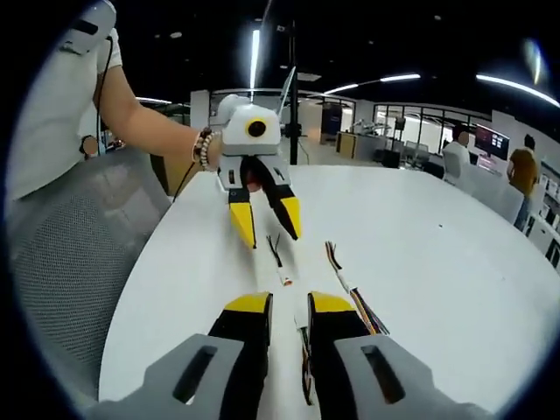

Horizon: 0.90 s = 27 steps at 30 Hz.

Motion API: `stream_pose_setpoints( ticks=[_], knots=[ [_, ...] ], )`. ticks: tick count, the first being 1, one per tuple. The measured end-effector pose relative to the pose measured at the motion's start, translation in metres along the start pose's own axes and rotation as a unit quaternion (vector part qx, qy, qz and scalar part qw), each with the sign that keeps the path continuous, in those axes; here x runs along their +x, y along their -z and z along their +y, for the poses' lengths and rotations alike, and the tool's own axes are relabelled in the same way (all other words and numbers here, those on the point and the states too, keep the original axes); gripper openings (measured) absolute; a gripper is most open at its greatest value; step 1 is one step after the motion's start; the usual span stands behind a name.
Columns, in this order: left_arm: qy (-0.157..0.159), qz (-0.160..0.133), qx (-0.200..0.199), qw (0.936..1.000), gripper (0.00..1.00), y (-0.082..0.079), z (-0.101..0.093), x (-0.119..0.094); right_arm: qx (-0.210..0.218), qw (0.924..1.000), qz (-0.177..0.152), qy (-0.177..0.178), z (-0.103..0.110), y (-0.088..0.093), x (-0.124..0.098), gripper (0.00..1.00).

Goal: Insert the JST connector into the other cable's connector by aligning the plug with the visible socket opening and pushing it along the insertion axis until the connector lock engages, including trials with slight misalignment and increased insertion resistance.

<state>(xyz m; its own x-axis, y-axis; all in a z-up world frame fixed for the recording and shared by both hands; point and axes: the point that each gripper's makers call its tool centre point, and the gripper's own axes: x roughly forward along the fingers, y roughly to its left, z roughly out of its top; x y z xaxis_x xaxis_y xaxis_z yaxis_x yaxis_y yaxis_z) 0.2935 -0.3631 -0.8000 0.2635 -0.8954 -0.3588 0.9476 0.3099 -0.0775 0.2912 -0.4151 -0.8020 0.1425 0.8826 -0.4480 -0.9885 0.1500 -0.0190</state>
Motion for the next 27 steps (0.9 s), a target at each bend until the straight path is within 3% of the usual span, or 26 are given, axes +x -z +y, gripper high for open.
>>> stream_pose_setpoints(
  ticks=[18, 27],
  knots=[
    [-0.012, 0.011, -0.026, 0.9995, 0.16, 0.031, 0.012, 0.010, 0.000, 0.9998, 0.018, -0.007, -0.007, 0.030, 0.020, 0.10],
    [-0.006, 0.013, -0.027, 0.9995, 0.11, 0.036, 0.015, 0.015, 0.002, 0.9998, 0.017, -0.003, -0.010, 0.036, 0.022, 0.09]
  ],
)
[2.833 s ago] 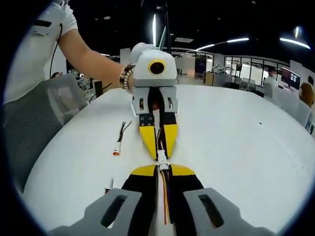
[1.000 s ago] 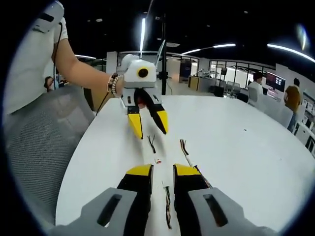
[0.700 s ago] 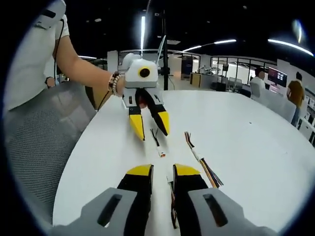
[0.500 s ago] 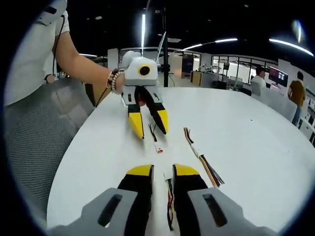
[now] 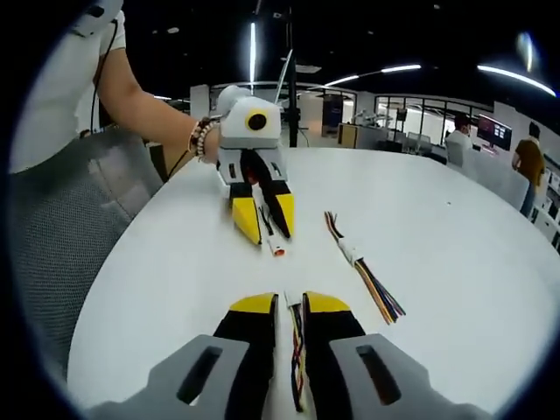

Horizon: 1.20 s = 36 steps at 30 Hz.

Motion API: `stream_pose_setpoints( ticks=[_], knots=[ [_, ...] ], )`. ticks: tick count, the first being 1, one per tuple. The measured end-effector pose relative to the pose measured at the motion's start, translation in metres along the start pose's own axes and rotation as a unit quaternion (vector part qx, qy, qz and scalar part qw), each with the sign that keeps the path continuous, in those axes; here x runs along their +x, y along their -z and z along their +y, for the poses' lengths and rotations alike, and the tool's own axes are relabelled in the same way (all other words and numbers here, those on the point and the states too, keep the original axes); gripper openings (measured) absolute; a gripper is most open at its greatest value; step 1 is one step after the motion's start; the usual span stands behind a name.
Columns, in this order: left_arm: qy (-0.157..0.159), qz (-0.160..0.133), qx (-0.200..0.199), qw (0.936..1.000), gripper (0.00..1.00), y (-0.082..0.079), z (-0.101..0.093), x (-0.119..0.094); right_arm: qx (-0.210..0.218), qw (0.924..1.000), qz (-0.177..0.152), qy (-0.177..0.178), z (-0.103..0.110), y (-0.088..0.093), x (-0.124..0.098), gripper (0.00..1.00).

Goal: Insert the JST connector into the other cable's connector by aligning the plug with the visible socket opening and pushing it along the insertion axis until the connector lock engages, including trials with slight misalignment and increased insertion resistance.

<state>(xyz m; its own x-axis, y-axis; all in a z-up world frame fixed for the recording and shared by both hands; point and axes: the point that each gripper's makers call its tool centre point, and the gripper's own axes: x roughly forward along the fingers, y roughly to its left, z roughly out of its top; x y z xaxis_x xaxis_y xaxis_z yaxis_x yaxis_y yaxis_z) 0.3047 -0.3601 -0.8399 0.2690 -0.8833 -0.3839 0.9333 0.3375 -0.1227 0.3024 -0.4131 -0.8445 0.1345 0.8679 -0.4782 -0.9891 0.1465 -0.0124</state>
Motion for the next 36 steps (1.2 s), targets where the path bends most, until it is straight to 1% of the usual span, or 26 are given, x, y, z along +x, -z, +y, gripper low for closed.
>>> stream_pose_setpoints(
  ticks=[4, 6, 8, 13, 23, 26, 32, 36],
  knots=[
    [0.010, 0.000, 0.006, 0.9999, 0.10, 0.0006, -0.0043, 0.0023, -0.002, 1.0000, -0.006, -0.002, 0.0014, 0.0001, 0.0007, 0.09],
    [0.010, 0.004, 0.010, 0.9999, 0.08, 0.0030, -0.0042, 0.0036, -0.004, 1.0000, -0.005, -0.001, 0.0011, 0.0020, 0.0013, 0.08],
    [0.011, -0.001, 0.006, 0.9999, 0.07, 0.0019, -0.0033, 0.0046, -0.005, 1.0000, -0.004, -0.002, 0.0014, 0.0054, 0.0013, 0.07],
    [0.015, -0.013, 0.008, 0.9998, 0.01, 0.0011, 0.0003, 0.0055, 0.001, 0.9996, -0.028, 0.000, 0.0016, 0.0054, -0.0007, 0.05],
    [0.035, -0.017, 0.015, 0.9991, 0.01, 0.0016, -0.0034, 0.0035, 0.011, 0.9980, -0.062, 0.000, 0.0027, 0.0016, -0.0003, 0.04],
    [0.042, -0.012, 0.021, 0.9988, 0.01, 0.0017, -0.0041, 0.0036, 0.009, 0.9980, -0.062, -0.002, 0.0030, 0.0009, 0.0001, 0.04],
    [0.052, -0.007, 0.018, 0.9984, 0.00, 0.0012, -0.0039, 0.0041, 0.016, 0.9978, -0.064, -0.004, 0.0017, 0.0010, 0.0001, 0.03],
    [0.054, -0.003, 0.032, 0.9980, 0.00, -0.0025, -0.0053, 0.0034, 0.025, 0.9978, -0.061, -0.005, 0.0004, 0.0022, -0.0006, 0.02]
  ],
)
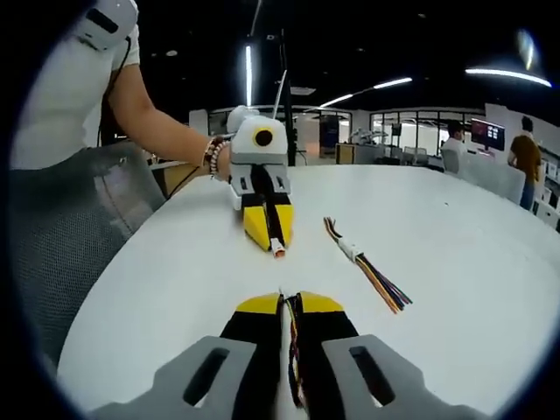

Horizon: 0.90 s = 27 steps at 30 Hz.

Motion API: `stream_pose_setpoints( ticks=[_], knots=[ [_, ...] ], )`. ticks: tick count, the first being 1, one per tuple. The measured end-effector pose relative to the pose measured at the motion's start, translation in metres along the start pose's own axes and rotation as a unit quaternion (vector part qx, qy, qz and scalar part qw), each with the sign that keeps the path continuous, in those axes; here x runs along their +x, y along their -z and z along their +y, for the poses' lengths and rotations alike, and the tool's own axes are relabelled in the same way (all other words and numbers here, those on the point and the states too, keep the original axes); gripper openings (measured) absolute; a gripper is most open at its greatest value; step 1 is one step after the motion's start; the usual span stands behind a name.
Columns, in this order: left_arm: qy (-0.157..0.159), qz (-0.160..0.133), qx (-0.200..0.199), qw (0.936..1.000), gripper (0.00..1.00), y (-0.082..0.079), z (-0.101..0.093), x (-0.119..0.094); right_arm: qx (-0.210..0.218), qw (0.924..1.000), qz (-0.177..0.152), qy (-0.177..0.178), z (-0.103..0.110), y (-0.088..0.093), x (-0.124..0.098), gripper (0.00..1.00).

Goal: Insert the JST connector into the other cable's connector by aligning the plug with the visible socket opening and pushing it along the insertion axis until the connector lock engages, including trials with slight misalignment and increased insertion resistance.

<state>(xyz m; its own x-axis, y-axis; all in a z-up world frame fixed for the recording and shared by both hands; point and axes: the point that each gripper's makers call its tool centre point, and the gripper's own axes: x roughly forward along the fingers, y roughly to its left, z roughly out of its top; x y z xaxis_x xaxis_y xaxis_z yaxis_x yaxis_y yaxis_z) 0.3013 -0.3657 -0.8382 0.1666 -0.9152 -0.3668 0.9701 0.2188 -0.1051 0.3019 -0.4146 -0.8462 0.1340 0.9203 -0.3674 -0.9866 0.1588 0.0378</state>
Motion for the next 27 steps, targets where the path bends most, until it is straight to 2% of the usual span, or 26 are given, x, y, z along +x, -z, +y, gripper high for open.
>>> stream_pose_setpoints(
  ticks=[8, 20, 27],
  knots=[
    [0.010, 0.023, 0.031, 0.9992, 0.00, -0.009, -0.003, -0.003, -0.005, 0.9999, 0.014, -0.003, 0.004, -0.004, -0.001, 0.02],
    [0.010, 0.029, 0.059, 0.9978, 0.00, -0.030, -0.007, -0.007, -0.021, 0.9995, 0.005, 0.025, 0.000, -0.044, -0.009, 0.02],
    [0.004, 0.027, 0.073, 0.9970, 0.00, -0.043, -0.011, -0.007, -0.030, 0.9991, 0.007, 0.030, 0.008, -0.054, -0.006, 0.02]
  ],
)
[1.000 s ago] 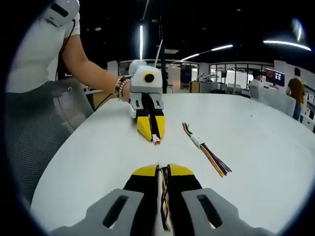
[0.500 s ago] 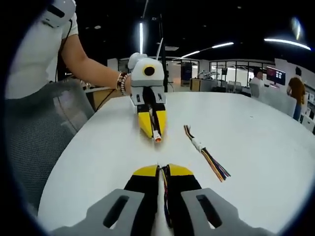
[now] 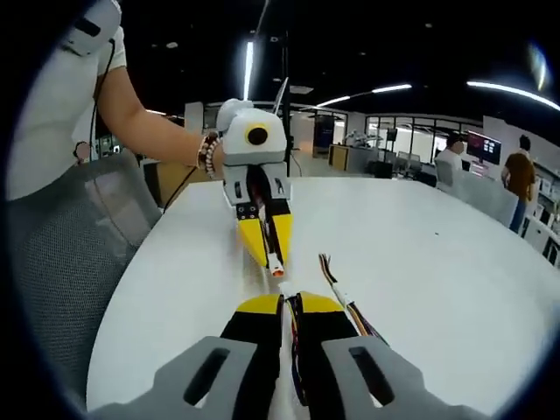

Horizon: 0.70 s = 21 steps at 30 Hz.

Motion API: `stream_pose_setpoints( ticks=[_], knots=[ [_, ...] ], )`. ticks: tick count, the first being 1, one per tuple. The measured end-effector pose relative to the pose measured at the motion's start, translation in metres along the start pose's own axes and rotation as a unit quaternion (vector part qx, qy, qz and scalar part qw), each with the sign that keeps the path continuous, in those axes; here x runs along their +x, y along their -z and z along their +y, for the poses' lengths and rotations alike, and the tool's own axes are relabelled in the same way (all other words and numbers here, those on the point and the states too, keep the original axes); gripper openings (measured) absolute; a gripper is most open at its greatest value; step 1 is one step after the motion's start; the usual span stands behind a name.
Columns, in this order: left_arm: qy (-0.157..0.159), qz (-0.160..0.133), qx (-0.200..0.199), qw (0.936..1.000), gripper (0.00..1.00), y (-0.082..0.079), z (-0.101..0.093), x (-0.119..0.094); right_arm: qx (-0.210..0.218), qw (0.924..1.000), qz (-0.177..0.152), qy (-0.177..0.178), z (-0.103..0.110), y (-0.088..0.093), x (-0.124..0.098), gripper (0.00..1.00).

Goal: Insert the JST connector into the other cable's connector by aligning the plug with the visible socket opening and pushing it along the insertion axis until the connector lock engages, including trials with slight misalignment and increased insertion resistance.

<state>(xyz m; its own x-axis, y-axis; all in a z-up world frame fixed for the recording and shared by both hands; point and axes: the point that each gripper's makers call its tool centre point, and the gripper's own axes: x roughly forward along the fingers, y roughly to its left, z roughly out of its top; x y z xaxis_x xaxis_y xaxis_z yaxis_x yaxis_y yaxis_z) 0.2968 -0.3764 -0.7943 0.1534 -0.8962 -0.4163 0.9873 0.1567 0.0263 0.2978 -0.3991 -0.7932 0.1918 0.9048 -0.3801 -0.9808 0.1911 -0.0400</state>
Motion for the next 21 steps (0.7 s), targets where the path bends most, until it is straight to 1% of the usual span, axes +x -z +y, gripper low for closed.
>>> stream_pose_setpoints(
  ticks=[3, 9, 14, 21],
  knots=[
    [0.001, 0.001, 0.007, 1.0000, 0.00, -0.004, -0.002, 0.001, -0.002, 1.0000, -0.001, 0.002, 0.000, -0.002, 0.001, 0.02],
    [0.001, -0.007, 0.012, 0.9999, 0.00, -0.012, -0.004, 0.001, -0.003, 1.0000, -0.004, 0.007, -0.001, -0.005, 0.000, 0.02],
    [-0.002, -0.011, 0.014, 0.9998, 0.00, -0.016, -0.004, 0.000, -0.006, 0.9999, -0.012, 0.006, 0.001, -0.011, 0.000, 0.02],
    [-0.008, -0.012, 0.016, 0.9998, 0.00, -0.018, -0.002, 0.000, -0.007, 0.9999, -0.009, 0.010, 0.000, -0.012, 0.000, 0.02]
  ],
)
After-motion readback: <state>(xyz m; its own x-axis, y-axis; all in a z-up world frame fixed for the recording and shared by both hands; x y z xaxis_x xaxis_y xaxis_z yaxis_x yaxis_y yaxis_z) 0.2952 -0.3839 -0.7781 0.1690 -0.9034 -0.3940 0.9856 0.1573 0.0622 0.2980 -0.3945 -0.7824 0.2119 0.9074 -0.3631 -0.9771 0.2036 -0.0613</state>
